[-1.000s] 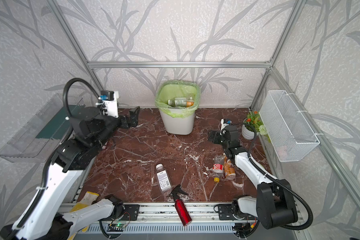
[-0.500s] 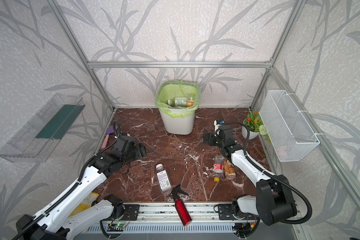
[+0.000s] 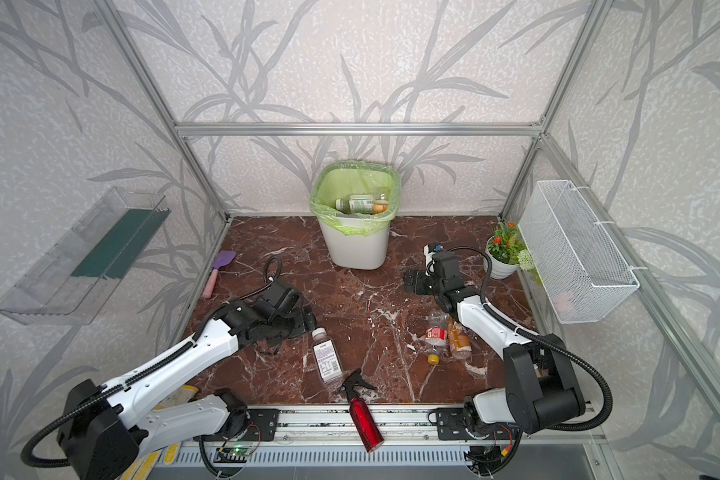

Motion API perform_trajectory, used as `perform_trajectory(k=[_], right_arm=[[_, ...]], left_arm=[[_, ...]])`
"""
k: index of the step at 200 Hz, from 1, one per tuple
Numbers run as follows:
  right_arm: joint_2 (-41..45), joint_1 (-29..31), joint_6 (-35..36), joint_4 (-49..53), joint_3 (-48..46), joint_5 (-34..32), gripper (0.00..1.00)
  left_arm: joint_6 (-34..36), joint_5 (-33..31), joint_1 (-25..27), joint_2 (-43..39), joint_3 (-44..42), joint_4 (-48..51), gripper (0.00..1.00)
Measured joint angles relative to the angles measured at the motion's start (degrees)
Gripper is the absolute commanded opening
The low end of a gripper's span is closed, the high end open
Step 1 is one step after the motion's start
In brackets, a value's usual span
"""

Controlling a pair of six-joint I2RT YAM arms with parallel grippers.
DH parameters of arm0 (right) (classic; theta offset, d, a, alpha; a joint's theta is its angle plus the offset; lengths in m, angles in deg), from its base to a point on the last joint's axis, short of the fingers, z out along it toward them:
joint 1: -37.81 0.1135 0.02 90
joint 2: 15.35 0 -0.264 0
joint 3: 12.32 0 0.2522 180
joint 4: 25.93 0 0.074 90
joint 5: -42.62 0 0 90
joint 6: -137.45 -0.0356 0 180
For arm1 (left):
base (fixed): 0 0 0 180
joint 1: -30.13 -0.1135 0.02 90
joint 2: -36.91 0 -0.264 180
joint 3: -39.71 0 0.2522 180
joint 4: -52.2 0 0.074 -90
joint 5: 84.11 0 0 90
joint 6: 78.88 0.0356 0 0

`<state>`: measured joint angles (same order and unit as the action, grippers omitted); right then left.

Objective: Throw the plastic bottles in the bin
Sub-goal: 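Lower the left gripper onto the white-cap square bottle and close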

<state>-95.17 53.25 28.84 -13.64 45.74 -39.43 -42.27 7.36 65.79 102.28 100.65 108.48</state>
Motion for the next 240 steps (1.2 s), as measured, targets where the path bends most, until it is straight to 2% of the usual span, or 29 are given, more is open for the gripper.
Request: perform_trajectory(k=[55,141,182,240], right_arm=[[0.02,0.00,-0.04,-0.31,-0.39,-0.22,0.92],[0.00,0.00,-0.04,-1.51,-1.20,-0.35,0.92],[-0.11,-0.02,-0.02,-1.73,-1.20,-0.39,0.92],[-0.09,-0.17,-0.04,-1.70,-1.40,-0.42,0.92]], left_arm=[[-0.31,6.14,2.71,5.77,0.02,-2.25,0.93],[-3.32,10.27,6.62,18.40,3.08,-2.16,0.90],[-3.32,11.50,6.51,26.10,6.38,-2.08,0.84],[-2.86,10.49,4.37,26.77,6.67,-1.60,0.73]])
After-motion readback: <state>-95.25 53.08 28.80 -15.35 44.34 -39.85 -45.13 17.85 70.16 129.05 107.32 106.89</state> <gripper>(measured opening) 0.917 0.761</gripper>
